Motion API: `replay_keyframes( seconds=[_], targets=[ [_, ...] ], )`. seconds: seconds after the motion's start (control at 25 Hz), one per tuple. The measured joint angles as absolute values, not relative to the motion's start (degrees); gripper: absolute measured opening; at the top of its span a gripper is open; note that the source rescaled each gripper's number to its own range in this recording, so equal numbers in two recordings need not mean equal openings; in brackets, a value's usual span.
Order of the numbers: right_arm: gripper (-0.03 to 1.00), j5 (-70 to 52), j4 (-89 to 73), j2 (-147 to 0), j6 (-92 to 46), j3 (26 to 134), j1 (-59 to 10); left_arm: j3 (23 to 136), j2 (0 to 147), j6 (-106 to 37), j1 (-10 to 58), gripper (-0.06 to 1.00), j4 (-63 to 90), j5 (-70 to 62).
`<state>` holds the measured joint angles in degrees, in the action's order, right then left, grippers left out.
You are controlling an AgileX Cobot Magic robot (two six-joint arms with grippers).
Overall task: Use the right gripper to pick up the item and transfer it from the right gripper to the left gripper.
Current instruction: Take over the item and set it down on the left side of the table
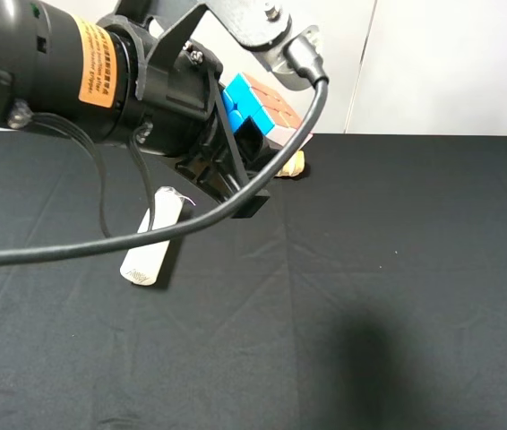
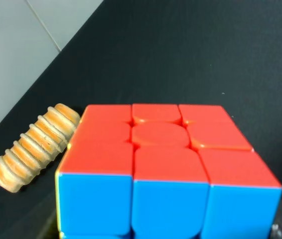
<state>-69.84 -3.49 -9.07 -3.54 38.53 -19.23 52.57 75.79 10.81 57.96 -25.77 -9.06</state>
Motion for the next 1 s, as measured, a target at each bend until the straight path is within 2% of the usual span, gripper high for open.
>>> replay_keyframes(
  seconds=[0.4,1.0],
  targets=[
    [1.00,-60.3,-3.3,0.1,0.0,28.5,-19.2,52.6,75.8,10.8,58.0,0.00,-25.8,-9.1],
    [1.00,-59.0,-3.3,0.0,0.0,28.0,-18.1,52.6,75.8,10.8,58.0,0.00,-25.7,-8.8]
  ],
)
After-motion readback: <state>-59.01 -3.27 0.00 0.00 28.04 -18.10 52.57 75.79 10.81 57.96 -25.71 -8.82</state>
